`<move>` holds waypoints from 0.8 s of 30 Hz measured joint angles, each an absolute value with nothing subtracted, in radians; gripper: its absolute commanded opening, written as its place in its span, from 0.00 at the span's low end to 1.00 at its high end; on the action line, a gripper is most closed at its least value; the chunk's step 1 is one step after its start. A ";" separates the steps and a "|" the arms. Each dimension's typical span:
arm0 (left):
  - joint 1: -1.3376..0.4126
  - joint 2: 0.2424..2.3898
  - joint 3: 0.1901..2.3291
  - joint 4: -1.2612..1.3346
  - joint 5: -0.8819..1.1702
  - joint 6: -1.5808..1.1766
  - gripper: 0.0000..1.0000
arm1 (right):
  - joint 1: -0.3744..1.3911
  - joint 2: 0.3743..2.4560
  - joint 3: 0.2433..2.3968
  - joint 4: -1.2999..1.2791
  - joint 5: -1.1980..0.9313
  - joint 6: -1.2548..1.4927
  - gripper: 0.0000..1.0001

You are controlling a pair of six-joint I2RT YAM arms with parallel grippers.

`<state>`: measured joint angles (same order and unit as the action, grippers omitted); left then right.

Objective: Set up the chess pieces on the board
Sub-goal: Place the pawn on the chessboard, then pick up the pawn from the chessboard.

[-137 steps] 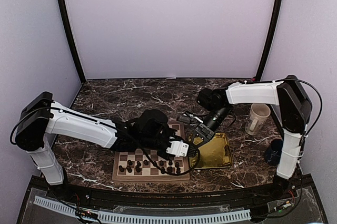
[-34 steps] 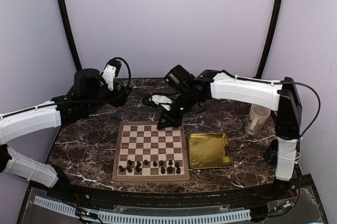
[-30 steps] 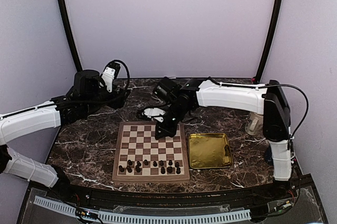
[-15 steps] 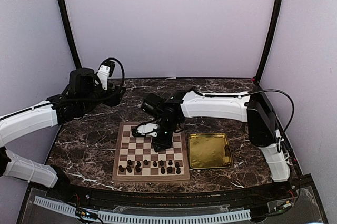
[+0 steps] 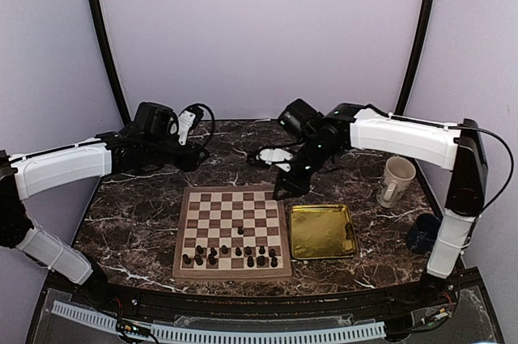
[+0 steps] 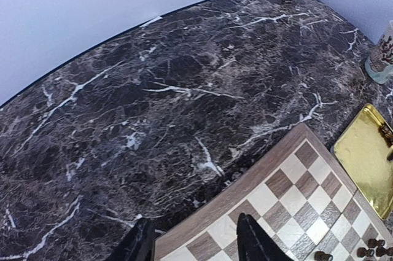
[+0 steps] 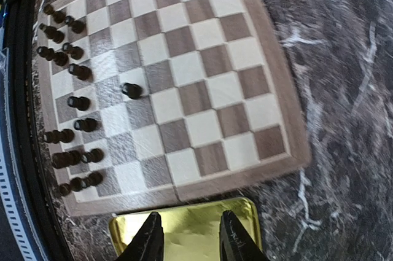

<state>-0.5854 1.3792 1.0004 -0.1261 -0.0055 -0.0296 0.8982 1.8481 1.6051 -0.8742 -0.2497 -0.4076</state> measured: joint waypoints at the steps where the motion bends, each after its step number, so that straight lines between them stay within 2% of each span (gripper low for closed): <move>1: -0.585 1.401 1.026 -0.147 0.023 -0.028 0.41 | 0.860 1.808 1.570 -0.858 -0.253 -0.408 0.33; 6: -0.591 1.513 1.172 -0.278 0.168 -0.025 0.40 | 0.666 1.687 1.418 -0.763 -0.303 -0.400 0.32; 12: -0.690 1.627 1.306 -0.464 0.221 0.003 0.43 | 0.443 1.538 1.166 -0.580 -0.432 -0.351 0.33; 20: -0.799 1.752 1.460 -0.677 0.205 0.035 0.44 | 0.372 1.458 1.055 -0.458 -0.506 -0.327 0.34; 24: -0.829 1.794 1.491 -0.741 0.172 0.047 0.48 | 0.371 1.415 1.031 -0.432 -0.522 -0.326 0.34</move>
<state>-0.8291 1.7943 1.4910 -0.7410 0.1719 0.0471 0.3710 1.4151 1.0309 -0.4324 -0.5220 -0.3256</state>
